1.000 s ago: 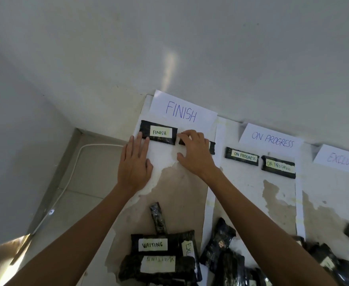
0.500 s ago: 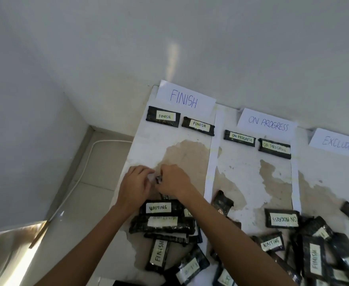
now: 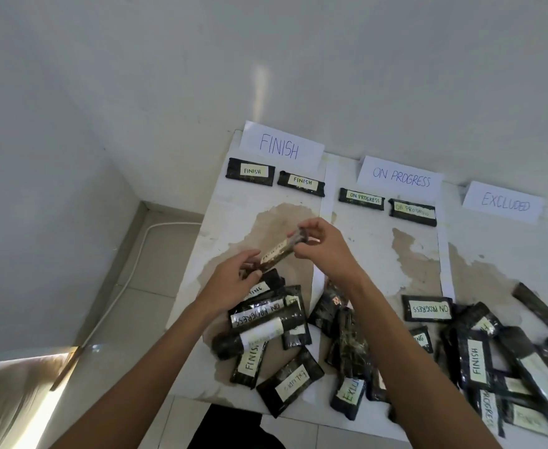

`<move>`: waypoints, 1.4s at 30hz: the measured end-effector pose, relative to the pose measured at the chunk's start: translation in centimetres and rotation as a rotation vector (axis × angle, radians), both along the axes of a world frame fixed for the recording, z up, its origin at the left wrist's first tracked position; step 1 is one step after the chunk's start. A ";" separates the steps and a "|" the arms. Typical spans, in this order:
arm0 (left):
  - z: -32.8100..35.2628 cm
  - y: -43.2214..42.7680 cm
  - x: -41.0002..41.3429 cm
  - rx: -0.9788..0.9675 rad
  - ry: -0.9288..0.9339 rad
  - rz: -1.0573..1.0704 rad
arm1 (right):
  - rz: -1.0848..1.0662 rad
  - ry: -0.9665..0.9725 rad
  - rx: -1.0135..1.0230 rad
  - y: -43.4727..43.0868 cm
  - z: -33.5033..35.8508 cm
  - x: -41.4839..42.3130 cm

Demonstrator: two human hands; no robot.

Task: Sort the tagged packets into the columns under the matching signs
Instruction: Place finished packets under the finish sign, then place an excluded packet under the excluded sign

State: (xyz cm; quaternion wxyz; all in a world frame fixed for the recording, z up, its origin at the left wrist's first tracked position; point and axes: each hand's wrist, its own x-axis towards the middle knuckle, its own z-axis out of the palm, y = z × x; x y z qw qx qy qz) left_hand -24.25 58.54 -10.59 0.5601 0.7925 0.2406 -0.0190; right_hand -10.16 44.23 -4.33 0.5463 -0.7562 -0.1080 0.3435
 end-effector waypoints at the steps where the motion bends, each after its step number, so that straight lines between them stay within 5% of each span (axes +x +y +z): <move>1: 0.3 -0.1 0.1 0.035 -0.008 -0.021 | -0.024 0.028 0.058 -0.9 0.0 0.1; 9: 1.8 -1.2 0.8 0.200 -0.117 -0.080 | -0.125 0.082 0.234 -5.5 -0.7 -0.2; 15: 2.8 -2.0 1.6 0.436 -0.157 -0.155 | 0.169 -0.459 -0.224 -6.9 -0.2 -0.4; 23: 4.1 -4.0 4.9 0.445 -0.184 -0.245 | 0.416 -0.914 -0.467 -8.1 0.3 1.4; 42: 5.5 -9.8 18.7 0.486 -0.180 -0.358 | 0.185 -0.815 -0.633 -18.8 2.4 12.5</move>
